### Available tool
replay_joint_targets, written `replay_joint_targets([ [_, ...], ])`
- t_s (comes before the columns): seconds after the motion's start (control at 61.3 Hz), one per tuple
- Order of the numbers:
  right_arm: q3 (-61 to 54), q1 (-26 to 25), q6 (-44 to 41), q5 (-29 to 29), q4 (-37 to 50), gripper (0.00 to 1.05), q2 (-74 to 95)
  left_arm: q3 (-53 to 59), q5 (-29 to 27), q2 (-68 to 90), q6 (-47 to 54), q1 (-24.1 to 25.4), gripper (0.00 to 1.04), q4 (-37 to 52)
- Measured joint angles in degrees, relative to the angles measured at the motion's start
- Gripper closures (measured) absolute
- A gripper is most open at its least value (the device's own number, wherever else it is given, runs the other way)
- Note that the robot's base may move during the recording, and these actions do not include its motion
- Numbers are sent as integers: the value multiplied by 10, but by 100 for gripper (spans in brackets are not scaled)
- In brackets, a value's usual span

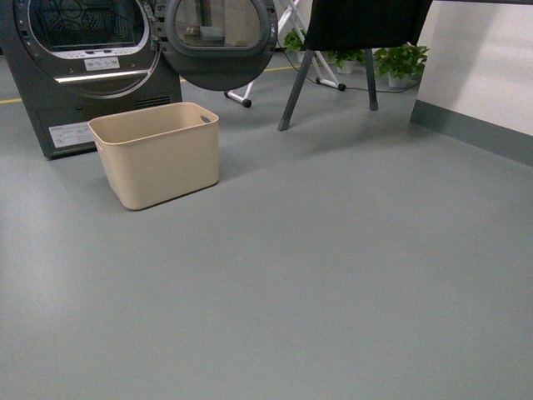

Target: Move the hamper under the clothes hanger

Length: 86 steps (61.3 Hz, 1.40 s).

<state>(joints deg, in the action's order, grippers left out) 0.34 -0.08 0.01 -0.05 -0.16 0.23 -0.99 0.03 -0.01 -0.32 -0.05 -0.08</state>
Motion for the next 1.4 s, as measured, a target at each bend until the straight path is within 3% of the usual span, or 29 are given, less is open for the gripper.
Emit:
replay_joint_targets([
  [1.404, 0, 0, 0, 0, 0, 7, 0, 0, 0, 0, 0, 0, 7, 0],
])
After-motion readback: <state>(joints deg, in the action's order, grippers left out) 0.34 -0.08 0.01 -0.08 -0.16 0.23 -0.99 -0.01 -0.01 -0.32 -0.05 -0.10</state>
